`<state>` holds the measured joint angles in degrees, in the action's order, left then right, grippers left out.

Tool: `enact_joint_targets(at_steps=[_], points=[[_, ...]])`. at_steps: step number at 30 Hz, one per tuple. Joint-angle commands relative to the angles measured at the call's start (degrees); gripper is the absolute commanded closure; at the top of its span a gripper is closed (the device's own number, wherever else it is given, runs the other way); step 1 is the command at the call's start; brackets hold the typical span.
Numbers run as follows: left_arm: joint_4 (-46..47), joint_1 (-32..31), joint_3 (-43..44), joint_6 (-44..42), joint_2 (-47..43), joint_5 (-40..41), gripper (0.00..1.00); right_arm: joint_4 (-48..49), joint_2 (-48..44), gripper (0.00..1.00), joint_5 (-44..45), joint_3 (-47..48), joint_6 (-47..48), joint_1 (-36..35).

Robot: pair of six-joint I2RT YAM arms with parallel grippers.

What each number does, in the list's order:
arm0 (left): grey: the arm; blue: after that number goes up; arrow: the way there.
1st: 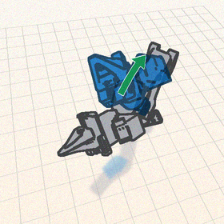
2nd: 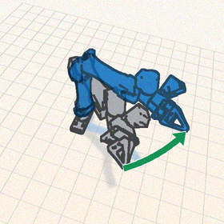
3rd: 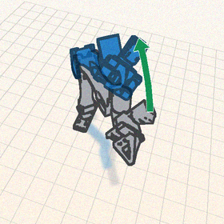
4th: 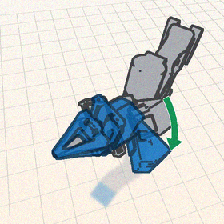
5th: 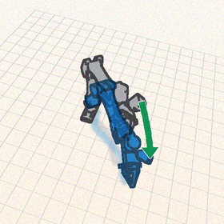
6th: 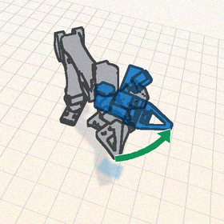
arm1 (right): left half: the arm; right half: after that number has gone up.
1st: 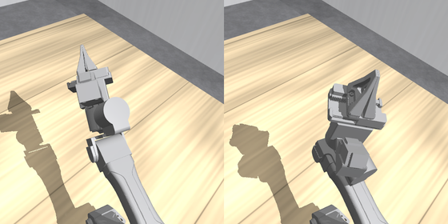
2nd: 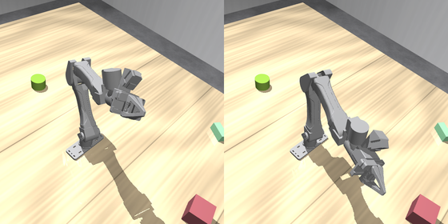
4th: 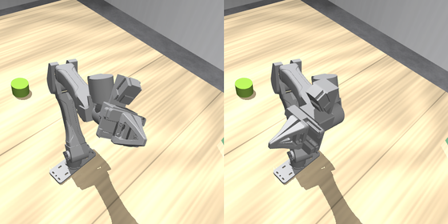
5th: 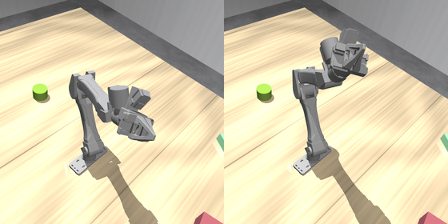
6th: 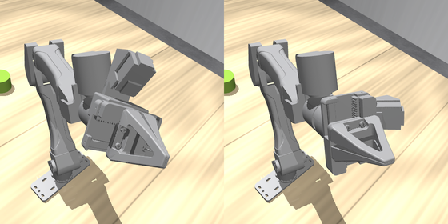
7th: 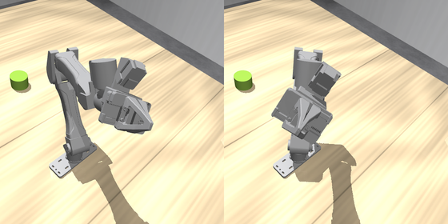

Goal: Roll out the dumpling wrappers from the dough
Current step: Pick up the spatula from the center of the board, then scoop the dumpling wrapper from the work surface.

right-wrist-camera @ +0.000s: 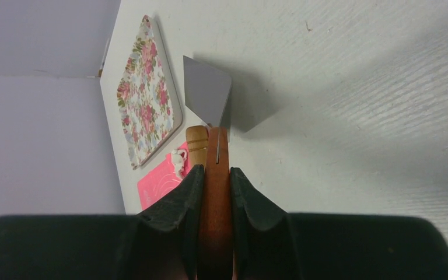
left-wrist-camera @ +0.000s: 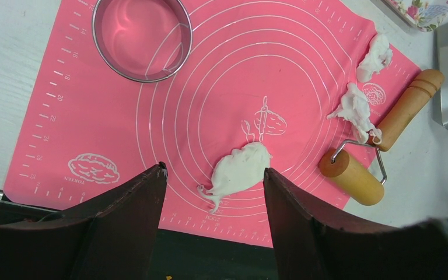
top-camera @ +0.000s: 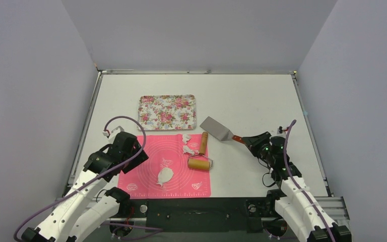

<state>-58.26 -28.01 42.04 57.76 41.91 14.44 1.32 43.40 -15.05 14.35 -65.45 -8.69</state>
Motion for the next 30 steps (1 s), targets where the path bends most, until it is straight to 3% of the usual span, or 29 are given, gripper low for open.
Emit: enact_joint_targets(at_steps=[1, 6, 13, 18, 25, 30], points=[[2.1, 0.4, 1.2, -1.8, -0.6, -0.7, 0.40, -8.0, -7.2, 1.00, 5.6, 6.1, -0.7, -0.3], [3.4, 0.6, 0.7, -3.2, -0.3, -1.9, 0.40, -21.1, -11.2, 1.00, 9.0, 14.6, 4.4, -0.4], [4.4, 0.7, -2.2, -3.3, 2.3, -3.5, 0.40, -31.7, -9.5, 1.00, 0.5, 23.9, 10.5, -3.2], [8.3, 0.7, -5.3, -2.3, 3.6, -6.5, 0.40, -41.3, -6.2, 1.00, 4.2, 30.5, 12.4, -14.8], [10.4, 1.1, -7.1, -3.0, 4.9, -7.3, 0.41, -48.5, 4.2, 1.00, 11.5, 40.3, 8.6, -36.6], [15.0, 1.3, -10.2, -1.7, 7.1, -10.1, 0.41, -52.7, 13.2, 1.00, 14.2, 46.3, 9.9, -42.5]])
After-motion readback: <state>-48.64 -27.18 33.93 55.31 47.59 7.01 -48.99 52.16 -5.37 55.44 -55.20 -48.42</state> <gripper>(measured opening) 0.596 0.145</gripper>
